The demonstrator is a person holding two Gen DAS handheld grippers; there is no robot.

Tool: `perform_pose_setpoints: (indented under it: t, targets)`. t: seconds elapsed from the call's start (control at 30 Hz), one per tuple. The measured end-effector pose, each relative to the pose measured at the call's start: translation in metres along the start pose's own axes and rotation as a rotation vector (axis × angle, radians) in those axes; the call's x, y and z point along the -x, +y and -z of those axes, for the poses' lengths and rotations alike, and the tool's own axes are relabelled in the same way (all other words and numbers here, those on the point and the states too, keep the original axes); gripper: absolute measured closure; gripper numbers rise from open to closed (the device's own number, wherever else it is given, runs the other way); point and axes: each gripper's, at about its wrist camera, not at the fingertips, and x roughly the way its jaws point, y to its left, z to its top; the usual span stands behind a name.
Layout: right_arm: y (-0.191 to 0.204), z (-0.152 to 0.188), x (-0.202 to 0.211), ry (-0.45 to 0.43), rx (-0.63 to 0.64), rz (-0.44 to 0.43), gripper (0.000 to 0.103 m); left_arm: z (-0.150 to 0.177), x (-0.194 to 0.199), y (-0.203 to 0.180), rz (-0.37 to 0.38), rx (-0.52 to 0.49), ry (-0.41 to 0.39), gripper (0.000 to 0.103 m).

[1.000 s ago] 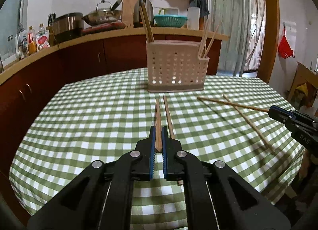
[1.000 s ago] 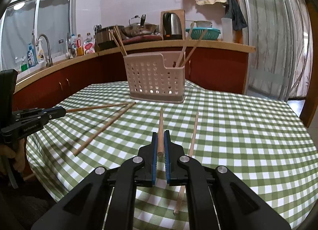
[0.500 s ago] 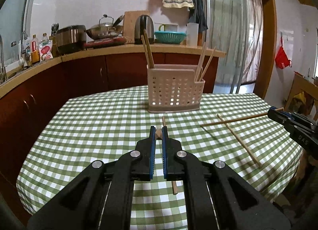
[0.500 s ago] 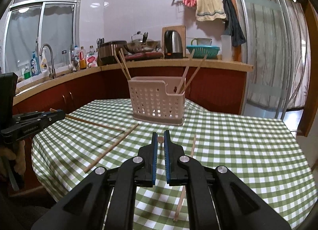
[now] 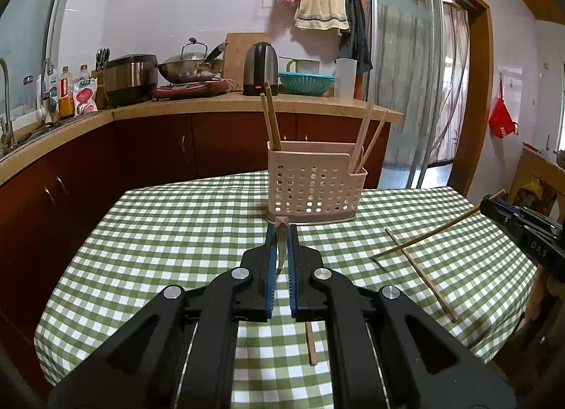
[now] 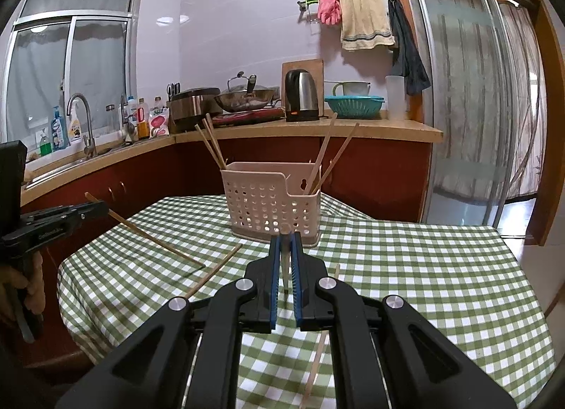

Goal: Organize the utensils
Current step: 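Lift the chopsticks upright with both tools and carry them over the caddy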

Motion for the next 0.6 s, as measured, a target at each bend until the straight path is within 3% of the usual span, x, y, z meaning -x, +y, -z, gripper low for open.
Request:
perform_pose_setpoints:
  t: [0.6]
  targets:
    - [-0.001,-0.040,-0.036,-0.058,0.021,-0.016,0.096,-0.039,-0.030,0.009,0.049,0.004,-0.035,0.097]
